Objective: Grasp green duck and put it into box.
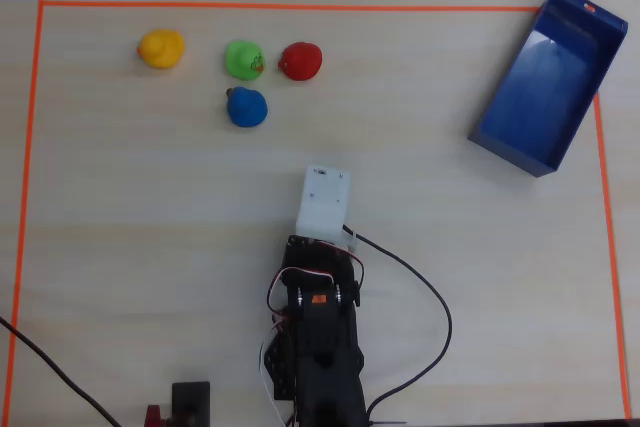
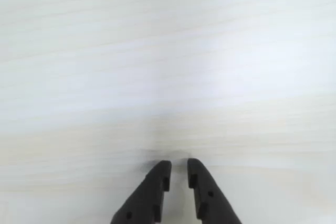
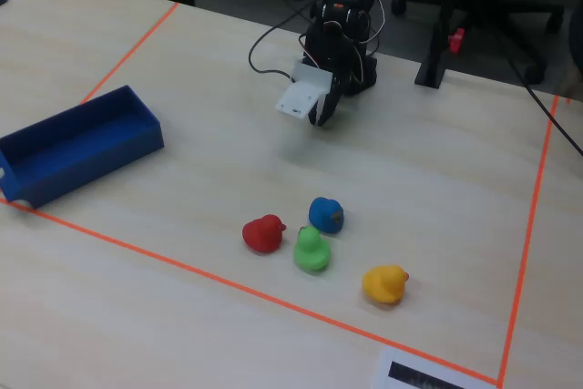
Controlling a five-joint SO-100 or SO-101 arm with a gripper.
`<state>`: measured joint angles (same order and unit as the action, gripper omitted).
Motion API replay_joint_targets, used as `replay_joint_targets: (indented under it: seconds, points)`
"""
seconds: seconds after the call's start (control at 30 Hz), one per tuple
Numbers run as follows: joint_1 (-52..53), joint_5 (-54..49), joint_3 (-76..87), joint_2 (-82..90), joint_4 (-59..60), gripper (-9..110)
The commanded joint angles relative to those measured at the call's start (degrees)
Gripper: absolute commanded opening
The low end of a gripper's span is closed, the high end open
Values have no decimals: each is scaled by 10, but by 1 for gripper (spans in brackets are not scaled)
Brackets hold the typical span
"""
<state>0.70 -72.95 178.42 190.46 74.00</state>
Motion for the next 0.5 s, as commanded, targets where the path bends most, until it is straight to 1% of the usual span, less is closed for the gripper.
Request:
replay_joint_targets:
  seconds: [0.0, 0.13, 0.27, 0.4, 0.47]
  points:
    - [5, 6, -2, -7, 10, 0]
    - [4, -8, -2, -7, 9, 0]
    - [8, -93, -4, -31, -6, 0]
    - [12, -107, -73, -167, -111, 0]
    - [3, -107, -155, -236, -104, 0]
